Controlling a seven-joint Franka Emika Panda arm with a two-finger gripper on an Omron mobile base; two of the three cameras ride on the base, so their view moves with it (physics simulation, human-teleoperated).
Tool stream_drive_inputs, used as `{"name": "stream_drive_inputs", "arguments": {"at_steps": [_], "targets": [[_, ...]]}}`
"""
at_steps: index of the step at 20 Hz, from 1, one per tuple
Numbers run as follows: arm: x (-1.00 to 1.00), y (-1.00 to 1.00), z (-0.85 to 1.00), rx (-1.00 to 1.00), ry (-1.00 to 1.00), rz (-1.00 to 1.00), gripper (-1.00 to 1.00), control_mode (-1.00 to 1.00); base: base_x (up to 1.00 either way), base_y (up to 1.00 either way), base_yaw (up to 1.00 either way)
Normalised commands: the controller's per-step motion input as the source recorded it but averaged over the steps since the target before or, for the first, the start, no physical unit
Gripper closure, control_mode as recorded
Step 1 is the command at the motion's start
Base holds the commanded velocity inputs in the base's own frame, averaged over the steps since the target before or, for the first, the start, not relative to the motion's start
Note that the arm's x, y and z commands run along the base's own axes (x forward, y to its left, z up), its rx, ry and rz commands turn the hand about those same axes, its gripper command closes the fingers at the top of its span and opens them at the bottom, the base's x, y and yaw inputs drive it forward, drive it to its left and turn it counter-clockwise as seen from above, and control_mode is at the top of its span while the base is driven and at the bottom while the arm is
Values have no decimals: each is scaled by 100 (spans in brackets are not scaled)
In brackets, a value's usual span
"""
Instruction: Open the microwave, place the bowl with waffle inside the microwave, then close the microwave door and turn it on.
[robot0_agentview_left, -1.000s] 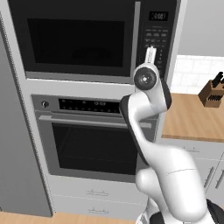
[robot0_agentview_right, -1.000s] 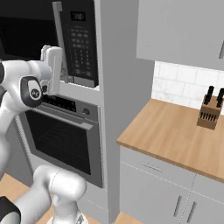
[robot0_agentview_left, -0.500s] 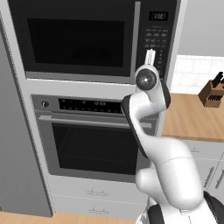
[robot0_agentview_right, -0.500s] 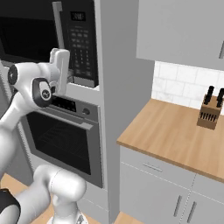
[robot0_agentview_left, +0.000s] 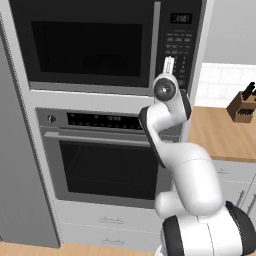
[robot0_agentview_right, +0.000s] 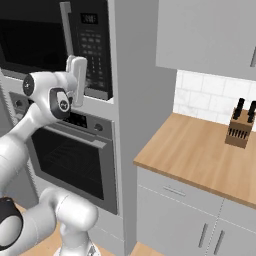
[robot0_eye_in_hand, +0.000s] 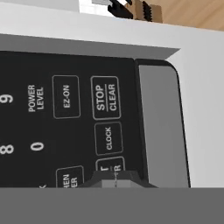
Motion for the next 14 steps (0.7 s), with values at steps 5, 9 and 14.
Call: {"name": "stream_drive_inputs", "arguments": {"at_steps": [5,9,14], "targets": [[97,0,-31,0,6,0,100,-100,0,0,0],[100,0,-45,-2,18,0,100,-100,0,0,0],[100,0,-45,-2,23,0,100,-100,0,0,0]]}}
